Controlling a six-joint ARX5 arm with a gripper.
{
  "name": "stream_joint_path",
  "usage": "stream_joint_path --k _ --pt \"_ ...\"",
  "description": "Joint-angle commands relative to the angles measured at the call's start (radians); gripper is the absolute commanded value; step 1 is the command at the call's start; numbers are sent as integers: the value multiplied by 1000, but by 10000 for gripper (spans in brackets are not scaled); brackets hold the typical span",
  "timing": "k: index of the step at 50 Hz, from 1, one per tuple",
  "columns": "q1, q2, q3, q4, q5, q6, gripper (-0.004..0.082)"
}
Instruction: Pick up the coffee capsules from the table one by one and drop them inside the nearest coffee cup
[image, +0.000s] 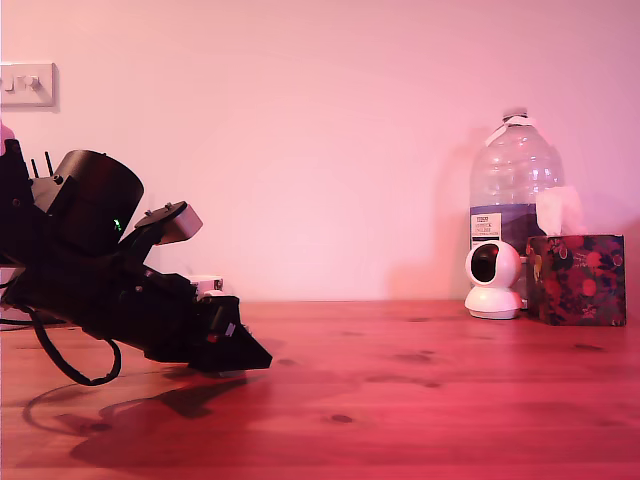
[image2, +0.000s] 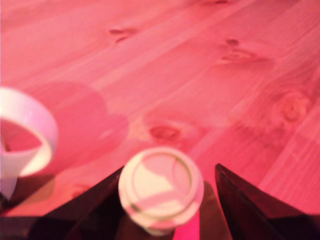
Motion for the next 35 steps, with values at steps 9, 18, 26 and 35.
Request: stream_joint_path --k 9,18,26,35 --pt "-3 3 3 -16 1 -1 199" --pt "-3 -43 3 -90 2 -1 199" --pt "-3 -115 2 -192 1 -1 199" --pt "-3 -222 2 -314 0 -2 199"
